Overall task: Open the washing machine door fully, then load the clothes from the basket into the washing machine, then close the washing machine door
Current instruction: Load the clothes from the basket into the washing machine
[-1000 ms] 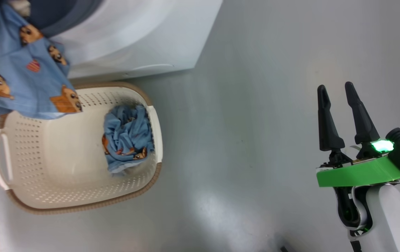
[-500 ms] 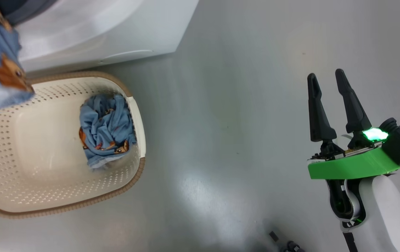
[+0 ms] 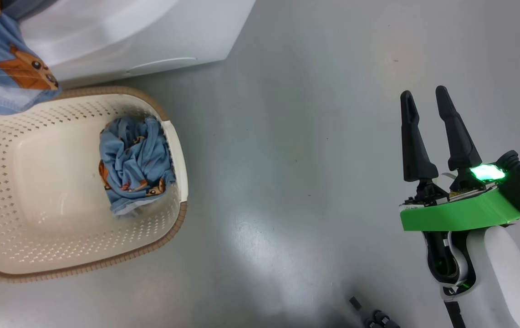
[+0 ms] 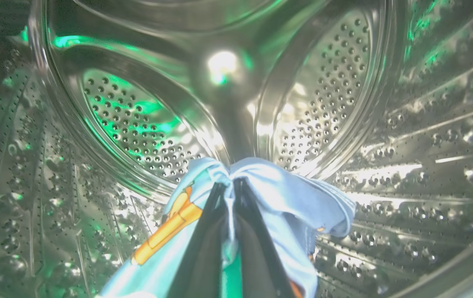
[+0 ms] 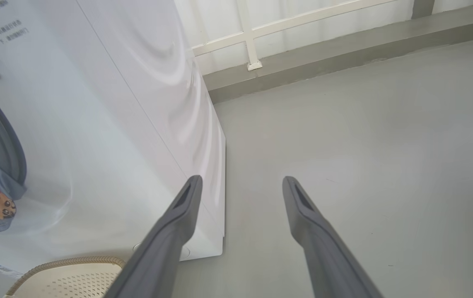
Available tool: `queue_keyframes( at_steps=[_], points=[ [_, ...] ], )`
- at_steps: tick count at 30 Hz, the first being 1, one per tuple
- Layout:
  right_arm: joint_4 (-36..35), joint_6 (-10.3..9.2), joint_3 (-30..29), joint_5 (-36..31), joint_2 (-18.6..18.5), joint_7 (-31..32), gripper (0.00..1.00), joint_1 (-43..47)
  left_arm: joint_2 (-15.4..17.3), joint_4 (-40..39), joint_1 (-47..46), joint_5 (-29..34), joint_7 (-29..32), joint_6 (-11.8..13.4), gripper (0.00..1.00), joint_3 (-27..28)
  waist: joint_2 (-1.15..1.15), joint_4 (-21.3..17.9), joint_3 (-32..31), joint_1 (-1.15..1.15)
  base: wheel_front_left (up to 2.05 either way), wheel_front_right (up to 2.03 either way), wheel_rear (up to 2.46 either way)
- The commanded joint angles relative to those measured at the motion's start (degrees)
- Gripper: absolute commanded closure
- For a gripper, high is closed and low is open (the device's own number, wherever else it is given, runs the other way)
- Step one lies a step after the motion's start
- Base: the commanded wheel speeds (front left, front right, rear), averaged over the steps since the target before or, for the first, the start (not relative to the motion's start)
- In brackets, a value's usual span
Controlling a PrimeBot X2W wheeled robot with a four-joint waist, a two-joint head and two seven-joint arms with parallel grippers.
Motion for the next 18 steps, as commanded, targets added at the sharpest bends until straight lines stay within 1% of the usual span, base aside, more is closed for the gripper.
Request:
queue_keyframes(
  at_steps=[1, 3, 4, 5, 6, 7, 8, 14, 18],
  points=[
    [-1.3, 0.32, 1.2, 0.2, 0.1, -0.4, 0.0, 0.1, 2.6, 0.1, 0.1, 0.8, -0.3, -0.3, 1.0, 0.1, 0.0, 0.2, -0.2, 0.0, 0.0, 0.0, 0.0],
    [-1.3, 0.32, 1.1, 0.2, 0.1, -0.4, 0.0, 0.3, 2.5, 3.7, -0.5, 1.1, -0.3, -0.4, 0.96, -0.6, 0.0, 0.3, -0.5, 0.0, 0.0, 0.0, 0.0],
    [-1.3, 0.32, 1.1, 0.2, 0.1, -0.4, 0.0, 0.3, 2.5, 5.6, -1.1, 1.4, -0.3, -0.5, 0.83, -1.1, 0.0, 0.4, -0.6, 0.0, 0.0, 0.0, 0.0],
    [-1.2, 0.32, 1.1, 0.2, 0.1, -0.4, 0.0, 0.4, 2.5, 8.0, -1.6, 1.5, 0.0, -0.5, 0.66, -1.4, 0.0, 0.5, -0.8, 0.0, 0.0, 0.0, 0.0],
    [-1.2, 0.32, 1.1, 0.2, 0.1, -0.4, 0.0, 0.4, 2.5, 8.0, -1.6, 1.5, 0.0, -0.5, 0.66, -1.4, 0.0, 0.5, -0.8, 0.0, 0.0, 0.0, 0.0],
    [-1.2, 0.32, 1.1, 0.2, 0.1, -0.4, 0.0, 0.5, 2.4, 10.6, -2.2, 1.3, 1.1, -0.6, 0.36, -1.6, 0.0, 0.6, -1.0, 0.0, 0.0, 0.0, 0.0],
    [-1.1, 0.32, 1.1, 0.2, 0.1, -0.4, 0.0, 0.6, 2.3, 12.2, -3.0, 1.5, 1.3, -0.7, 0.0, -2.2, 0.0, 0.6, -1.1, 0.0, 0.0, 0.0, 0.0],
    [-1.0, 0.32, 1.1, 0.3, 0.1, -0.4, 0.0, 1.0, 2.2, 18.0, -5.2, 1.1, 0.2, -1.0, 0.0, -3.9, 0.0, 1.1, -2.2, 0.0, 0.0, 0.0, 0.0],
    [-0.9, 0.32, 1.0, 0.0, 0.1, -0.4, 0.0, 1.3, 2.0, 19.0, -4.8, 0.5, -0.2, -1.1, 0.0, -4.3, 0.0, 1.5, -2.7, 0.0, 0.0, 0.0, 0.0]
  ],
)
